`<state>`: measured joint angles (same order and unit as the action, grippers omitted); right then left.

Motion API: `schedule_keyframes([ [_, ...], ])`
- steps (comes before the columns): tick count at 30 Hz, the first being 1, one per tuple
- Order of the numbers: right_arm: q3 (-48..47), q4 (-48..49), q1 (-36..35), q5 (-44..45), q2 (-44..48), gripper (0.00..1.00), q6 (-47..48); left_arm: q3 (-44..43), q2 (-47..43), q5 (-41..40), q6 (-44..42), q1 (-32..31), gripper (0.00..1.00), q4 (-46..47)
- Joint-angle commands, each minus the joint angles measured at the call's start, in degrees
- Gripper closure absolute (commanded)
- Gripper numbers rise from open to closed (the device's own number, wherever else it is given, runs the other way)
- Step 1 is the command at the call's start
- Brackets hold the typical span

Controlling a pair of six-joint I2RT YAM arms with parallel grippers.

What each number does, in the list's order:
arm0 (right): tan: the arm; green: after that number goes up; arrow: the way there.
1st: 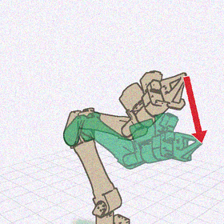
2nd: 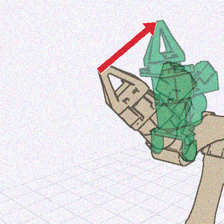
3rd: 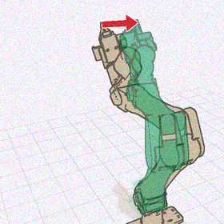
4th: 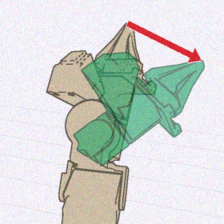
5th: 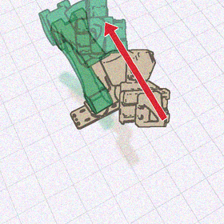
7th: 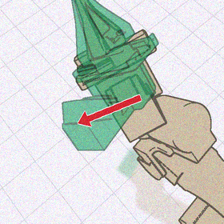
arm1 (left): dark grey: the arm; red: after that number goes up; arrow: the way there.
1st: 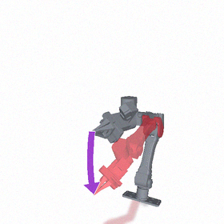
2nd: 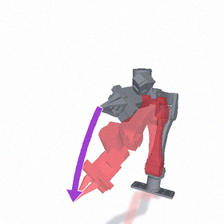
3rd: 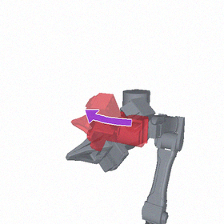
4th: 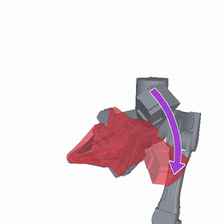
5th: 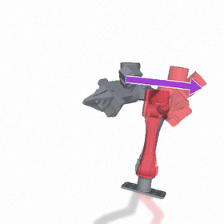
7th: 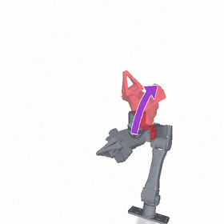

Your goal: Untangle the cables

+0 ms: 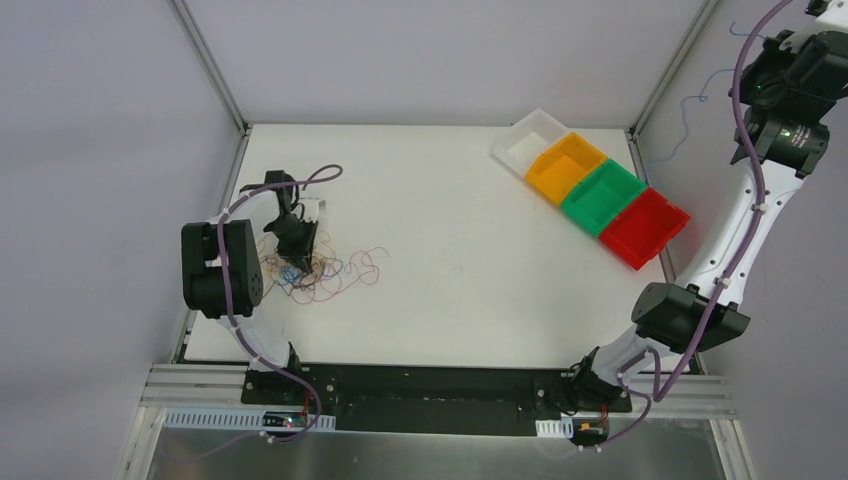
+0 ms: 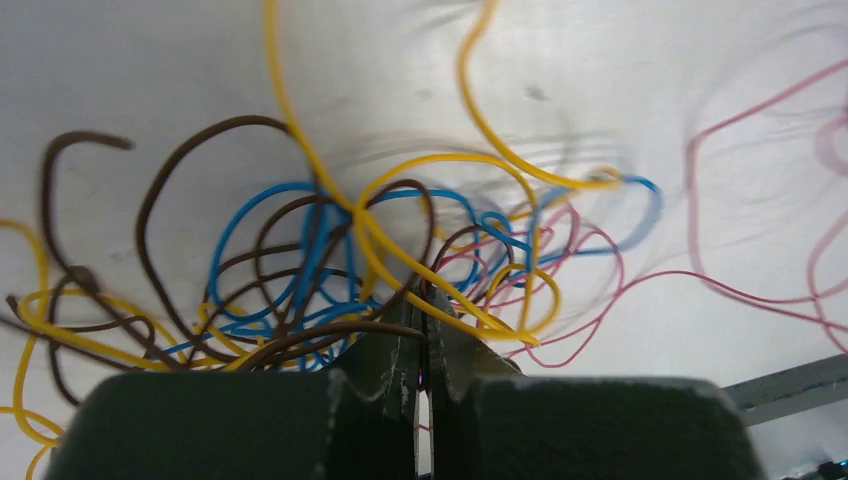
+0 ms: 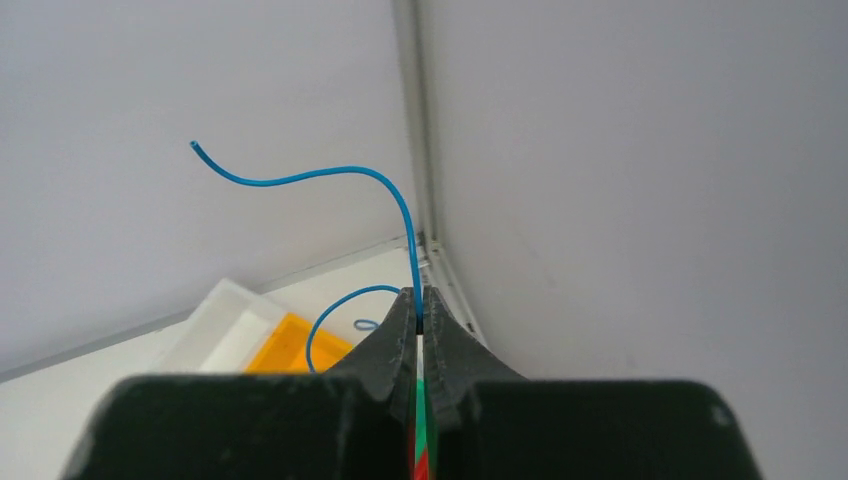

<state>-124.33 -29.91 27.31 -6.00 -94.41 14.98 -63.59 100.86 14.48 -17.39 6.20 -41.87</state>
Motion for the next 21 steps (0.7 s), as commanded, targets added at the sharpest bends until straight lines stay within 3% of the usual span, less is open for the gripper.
schedule_keyframes([
  [1,-0.31,2.98,-2.57,-8.72,4.88,1.0,-4.31,-2.06,-5.15,7.2,0.81,-6.76,1.0,-1.18],
  [10,2.54,4.77,-8.39,-14.31,3.81,1.0,-8.87,-10.84,1.07,16.32,9.23,-19.72,1.0,-0.3],
  [19,5.76,13.57,-18.06,-5.04,-1.83,1.0,-6.61,-21.13,7.12,20.21,14.13,-25.99,1.0,2.09],
  [21,5.21,15.26,-19.03,-4.42,-3.82,1.0,-6.45,-22.08,7.24,20.2,15.22,-26.06,0.84,2.17],
])
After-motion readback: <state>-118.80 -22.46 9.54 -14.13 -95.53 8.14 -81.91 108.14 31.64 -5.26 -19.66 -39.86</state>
